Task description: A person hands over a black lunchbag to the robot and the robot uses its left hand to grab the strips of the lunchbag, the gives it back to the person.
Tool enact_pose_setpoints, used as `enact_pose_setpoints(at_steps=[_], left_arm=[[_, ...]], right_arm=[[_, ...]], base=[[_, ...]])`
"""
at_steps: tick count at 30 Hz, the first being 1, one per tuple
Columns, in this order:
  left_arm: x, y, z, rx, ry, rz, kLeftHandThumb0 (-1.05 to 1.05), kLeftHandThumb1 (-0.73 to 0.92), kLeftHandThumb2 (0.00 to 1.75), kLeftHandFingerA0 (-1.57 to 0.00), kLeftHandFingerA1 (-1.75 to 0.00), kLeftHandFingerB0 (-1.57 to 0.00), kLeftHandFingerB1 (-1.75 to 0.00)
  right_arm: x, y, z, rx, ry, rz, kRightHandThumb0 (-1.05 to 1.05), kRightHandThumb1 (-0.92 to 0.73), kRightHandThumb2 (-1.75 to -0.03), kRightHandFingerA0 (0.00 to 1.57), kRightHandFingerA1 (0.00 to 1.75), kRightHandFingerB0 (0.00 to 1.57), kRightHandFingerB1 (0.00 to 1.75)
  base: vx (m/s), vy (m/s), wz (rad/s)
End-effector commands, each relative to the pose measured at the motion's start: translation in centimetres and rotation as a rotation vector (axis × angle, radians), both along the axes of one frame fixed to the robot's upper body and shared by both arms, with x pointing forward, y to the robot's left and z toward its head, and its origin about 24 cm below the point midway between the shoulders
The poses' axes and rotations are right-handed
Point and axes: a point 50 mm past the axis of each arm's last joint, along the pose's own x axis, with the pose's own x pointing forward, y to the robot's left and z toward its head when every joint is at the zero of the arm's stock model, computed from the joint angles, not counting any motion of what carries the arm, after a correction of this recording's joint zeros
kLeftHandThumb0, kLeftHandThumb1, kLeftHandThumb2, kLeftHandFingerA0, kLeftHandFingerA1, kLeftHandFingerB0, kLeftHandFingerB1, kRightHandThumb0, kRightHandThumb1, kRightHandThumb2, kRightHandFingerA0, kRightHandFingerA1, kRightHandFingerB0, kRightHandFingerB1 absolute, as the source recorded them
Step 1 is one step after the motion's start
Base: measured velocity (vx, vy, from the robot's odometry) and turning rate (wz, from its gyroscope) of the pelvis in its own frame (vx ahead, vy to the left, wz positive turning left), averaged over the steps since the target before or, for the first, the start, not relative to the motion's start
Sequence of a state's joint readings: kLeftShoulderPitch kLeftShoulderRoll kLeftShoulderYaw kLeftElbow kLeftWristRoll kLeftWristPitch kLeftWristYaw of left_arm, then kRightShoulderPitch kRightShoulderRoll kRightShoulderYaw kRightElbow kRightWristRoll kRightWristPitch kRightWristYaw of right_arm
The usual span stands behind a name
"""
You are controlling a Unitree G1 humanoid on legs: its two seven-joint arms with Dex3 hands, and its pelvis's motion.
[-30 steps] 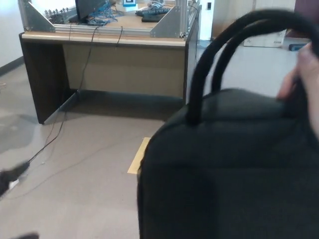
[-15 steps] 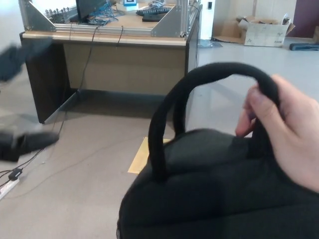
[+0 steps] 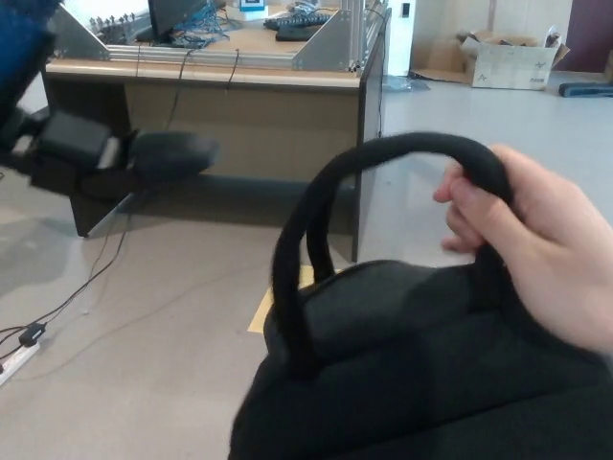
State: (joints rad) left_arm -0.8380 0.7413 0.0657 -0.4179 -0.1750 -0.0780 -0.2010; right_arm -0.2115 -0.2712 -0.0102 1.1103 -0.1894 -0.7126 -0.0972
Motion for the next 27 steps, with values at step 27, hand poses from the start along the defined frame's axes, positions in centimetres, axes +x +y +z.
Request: enact_pose_setpoints(at_steps=[27], left_arm=[[-1.2, -12.2, -1.8, 0.159, 0.293, -0.044, -0.82, 0.51, 0.86, -0.04, -0.18, -0.08, -0.14]], right_arm=[[0.1, -0.5, 0.4, -0.032, -0.001, 0.009, -0.75, -0.84, -0.65, 0.36, 0.44, 0.27, 0.36]], base=[[0.0, 0.0, 0.0]])
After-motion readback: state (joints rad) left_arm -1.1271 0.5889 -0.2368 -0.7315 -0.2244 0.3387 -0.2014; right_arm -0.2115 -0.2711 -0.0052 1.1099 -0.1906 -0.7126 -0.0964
